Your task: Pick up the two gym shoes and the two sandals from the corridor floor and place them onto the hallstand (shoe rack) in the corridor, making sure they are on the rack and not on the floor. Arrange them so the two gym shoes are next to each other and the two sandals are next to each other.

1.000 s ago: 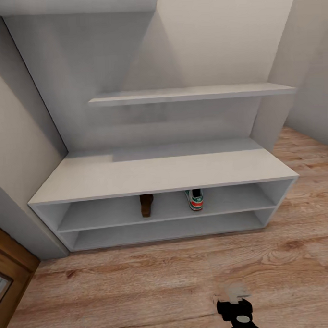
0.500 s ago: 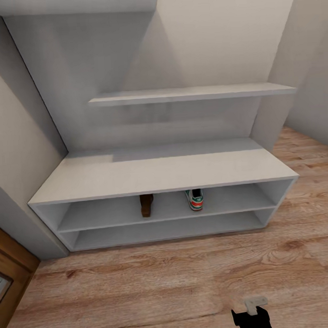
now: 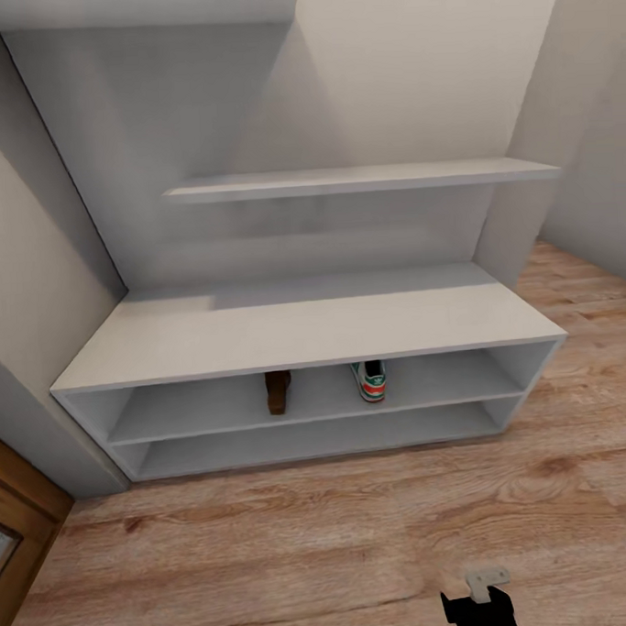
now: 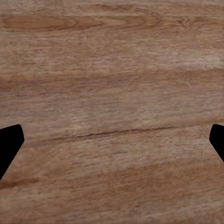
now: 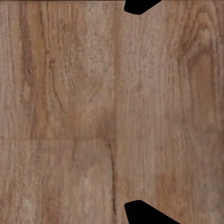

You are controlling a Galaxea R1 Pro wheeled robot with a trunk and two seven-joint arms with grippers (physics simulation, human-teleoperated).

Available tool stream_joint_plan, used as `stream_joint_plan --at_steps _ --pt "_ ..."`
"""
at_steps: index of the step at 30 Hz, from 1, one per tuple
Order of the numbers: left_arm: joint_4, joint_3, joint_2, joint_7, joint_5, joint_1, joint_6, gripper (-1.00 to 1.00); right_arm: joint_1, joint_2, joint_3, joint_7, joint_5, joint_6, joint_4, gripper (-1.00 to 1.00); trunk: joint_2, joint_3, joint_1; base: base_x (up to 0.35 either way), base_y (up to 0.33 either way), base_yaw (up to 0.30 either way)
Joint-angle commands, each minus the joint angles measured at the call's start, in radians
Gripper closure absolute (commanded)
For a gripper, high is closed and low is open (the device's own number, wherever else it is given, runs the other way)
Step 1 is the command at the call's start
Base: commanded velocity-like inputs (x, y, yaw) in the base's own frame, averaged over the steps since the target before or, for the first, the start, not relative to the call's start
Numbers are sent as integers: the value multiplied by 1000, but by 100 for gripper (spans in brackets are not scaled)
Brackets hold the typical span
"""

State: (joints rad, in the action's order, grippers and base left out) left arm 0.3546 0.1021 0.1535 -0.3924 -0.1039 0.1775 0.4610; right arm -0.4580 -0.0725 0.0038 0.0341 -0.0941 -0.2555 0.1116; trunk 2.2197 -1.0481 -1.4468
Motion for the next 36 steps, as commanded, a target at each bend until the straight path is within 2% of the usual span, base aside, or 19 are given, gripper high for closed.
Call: stream_joint_plan --at_steps 1,27,36 --pt "-4 3 0 -8 -11 0 -1 -100 -1 0 -1 4 -10 -2 -1 -100 0 -1 0 0 0 -152" --pt "-18 6 -2 7 -10 0 1 -100 0 -8 -6 7 -6 -7 -1 -100 0 -1 0 0 0 -247" --pt "-18 8 -2 34 -10 0 1 -100 3 -9 -7 7 -6 -10 -1 -100 0 -1 0 0 0 -265"
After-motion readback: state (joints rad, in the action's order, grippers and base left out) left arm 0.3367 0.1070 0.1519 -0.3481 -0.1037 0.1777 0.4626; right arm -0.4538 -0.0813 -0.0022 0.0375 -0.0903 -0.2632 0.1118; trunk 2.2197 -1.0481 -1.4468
